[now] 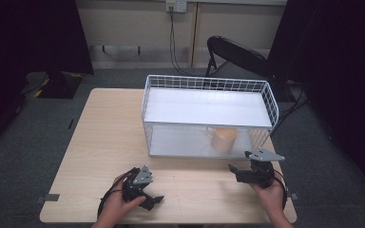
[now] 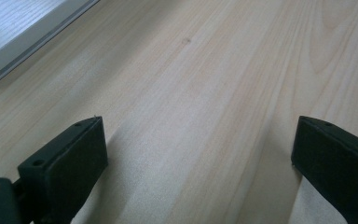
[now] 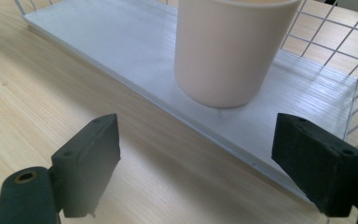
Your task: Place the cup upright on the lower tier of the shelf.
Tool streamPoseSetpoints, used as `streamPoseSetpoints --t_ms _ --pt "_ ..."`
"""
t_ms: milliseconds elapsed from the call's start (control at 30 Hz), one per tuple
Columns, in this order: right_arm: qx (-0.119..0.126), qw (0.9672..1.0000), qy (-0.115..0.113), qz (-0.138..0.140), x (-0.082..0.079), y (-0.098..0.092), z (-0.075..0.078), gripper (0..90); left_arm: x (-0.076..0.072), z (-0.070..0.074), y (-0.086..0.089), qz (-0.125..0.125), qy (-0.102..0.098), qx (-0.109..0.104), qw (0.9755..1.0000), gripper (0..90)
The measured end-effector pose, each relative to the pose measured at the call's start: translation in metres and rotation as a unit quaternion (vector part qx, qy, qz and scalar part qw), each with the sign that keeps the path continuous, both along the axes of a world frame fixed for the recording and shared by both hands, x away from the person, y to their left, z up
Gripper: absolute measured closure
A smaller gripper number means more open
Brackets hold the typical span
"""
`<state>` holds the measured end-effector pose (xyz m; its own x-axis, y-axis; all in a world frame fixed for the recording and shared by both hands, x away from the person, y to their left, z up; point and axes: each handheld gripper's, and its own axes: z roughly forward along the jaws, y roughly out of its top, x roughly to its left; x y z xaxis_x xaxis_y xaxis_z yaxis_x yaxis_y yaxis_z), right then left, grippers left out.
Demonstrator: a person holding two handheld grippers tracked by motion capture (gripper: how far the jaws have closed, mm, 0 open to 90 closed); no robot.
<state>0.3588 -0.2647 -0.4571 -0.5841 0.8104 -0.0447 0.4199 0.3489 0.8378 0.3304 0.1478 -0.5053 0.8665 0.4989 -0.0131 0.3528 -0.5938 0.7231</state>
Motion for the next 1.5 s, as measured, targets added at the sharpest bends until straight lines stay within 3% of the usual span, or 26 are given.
streamPoseSetpoints --t_ms 300,733,1067,1500 --pt "-0.006 1.0 0.002 -0.002 -0.005 -0.009 -0.007 14.6 0.0 0.0 0.0 0.0 0.0 0.0 1.0 2.9" --pt "-0.009 0.9996 0.027 0.0 -0.009 -0.02 -0.022 14.6 0.0 0.0 0.0 0.0 0.0 0.0 1.0 2.9" --pt "-0.028 0.9988 0.04 0.009 -0.011 -0.022 -0.034 14.7 0.0 0.0 0.0 0.0 0.0 0.0 1.0 2.9" --pt "-0.032 0.9978 0.057 0.014 -0.01 -0.024 -0.041 15.1 0.0 0.0 0.0 0.0 0.0 0.0 1.0 2.9"
